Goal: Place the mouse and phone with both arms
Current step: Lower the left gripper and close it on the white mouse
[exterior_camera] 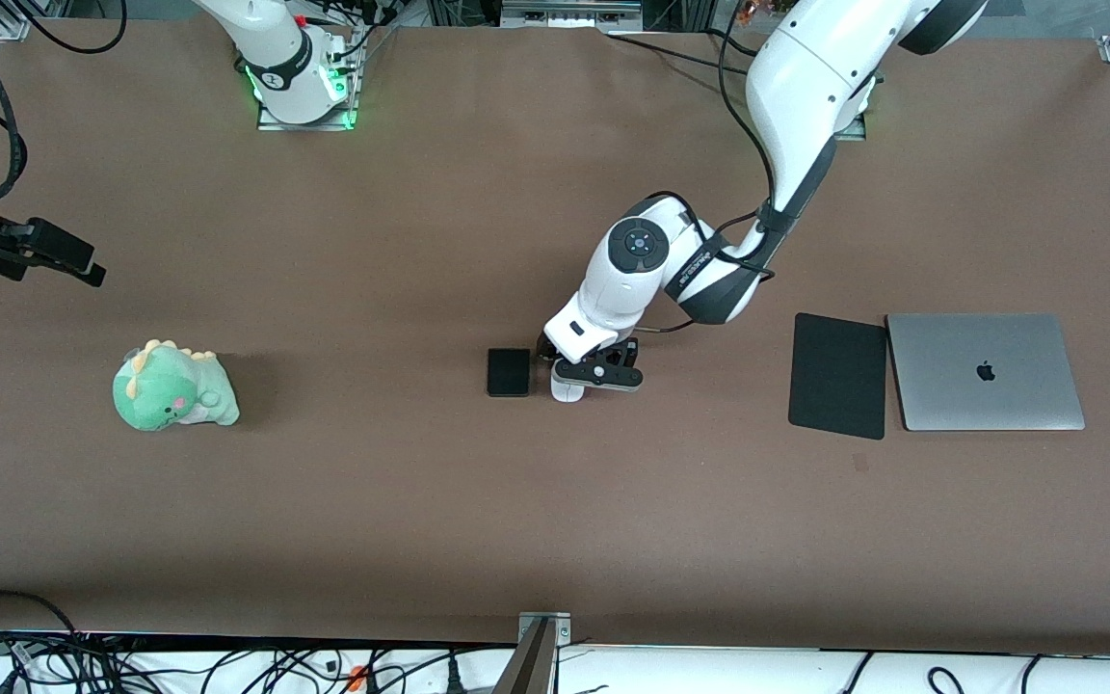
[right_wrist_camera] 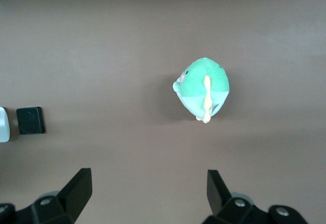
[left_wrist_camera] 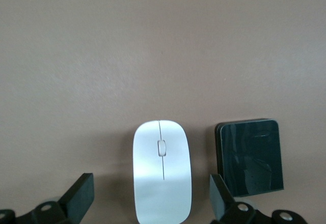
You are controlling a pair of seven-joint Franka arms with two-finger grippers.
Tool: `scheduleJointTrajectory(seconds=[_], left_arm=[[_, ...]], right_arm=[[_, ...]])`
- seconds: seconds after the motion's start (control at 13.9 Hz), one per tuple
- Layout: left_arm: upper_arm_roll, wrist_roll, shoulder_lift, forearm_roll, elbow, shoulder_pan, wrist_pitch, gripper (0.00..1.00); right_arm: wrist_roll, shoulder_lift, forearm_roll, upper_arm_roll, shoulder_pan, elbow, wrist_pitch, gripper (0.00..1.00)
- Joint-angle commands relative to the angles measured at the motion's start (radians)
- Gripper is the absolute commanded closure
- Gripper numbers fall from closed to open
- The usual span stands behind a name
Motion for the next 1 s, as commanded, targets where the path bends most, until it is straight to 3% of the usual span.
scheduleJointTrajectory(seconds=[0.0, 0.5, 0.93], left_arm=[[0.062, -0.092, 0.030, 0.057, 0.028, -0.076, 0.046, 0.00], [0.079, -0.105, 0.068, 0.103, 0.033, -0.093, 0.057, 0.00], [0.081, -0.109, 0.093, 0.127, 0.033, -0.091, 0.098, 0.00]], right_arm=[[-0.026, -0.013, 0.011, 0.017, -0.009, -0.010, -0.013, 0.00], [-0.120, -0.012, -0.046, 0.023, -0.010, -0.004, 0.018, 0.00], [-0.115, -0.006, -0.036, 0.023, -0.007, -0.003, 0.013, 0.00]])
